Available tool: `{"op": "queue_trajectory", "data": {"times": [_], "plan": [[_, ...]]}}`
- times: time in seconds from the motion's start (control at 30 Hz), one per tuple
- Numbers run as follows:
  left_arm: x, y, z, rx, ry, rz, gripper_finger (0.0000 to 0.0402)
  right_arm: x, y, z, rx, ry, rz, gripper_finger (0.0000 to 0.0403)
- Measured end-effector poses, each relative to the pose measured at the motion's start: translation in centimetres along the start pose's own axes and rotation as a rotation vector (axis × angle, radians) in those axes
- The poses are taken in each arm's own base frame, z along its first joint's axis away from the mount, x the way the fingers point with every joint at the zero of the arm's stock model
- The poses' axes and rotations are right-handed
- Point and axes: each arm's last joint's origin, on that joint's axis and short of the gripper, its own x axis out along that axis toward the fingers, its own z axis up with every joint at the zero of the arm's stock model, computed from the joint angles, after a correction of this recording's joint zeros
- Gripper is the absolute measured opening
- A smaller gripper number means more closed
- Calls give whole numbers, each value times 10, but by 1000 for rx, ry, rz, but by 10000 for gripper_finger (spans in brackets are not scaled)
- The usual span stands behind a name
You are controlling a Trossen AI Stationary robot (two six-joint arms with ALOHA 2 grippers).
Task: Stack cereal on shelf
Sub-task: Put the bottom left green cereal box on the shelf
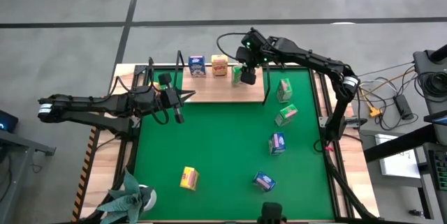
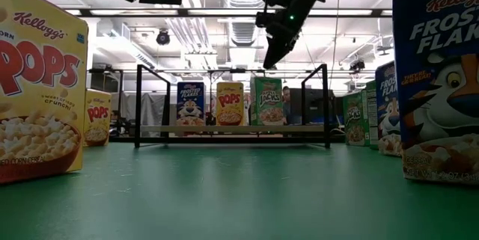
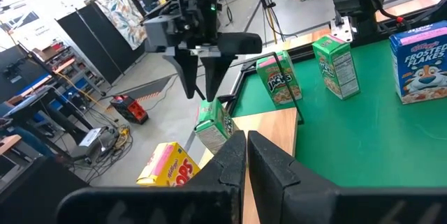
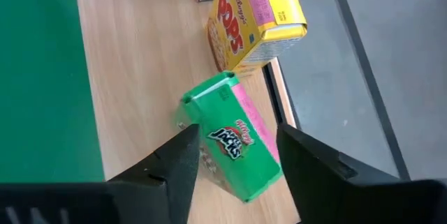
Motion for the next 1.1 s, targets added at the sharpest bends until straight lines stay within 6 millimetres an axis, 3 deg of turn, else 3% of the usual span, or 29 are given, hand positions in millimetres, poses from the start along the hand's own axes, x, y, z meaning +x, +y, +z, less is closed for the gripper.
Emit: {"op": "queue_trajectory", "data": {"times": [0.37, 0.63, 1.1], "plan": [[0, 0, 0, 4, 0, 0, 0, 21, 3, 1, 5, -9, 2, 16], [0, 0, 0, 4, 1, 0, 0, 38, 4, -4, -6, 33, 8, 13], [0, 0, 0, 4, 1, 0, 0, 40, -3, -6, 7, 79, -147, 13]]}}
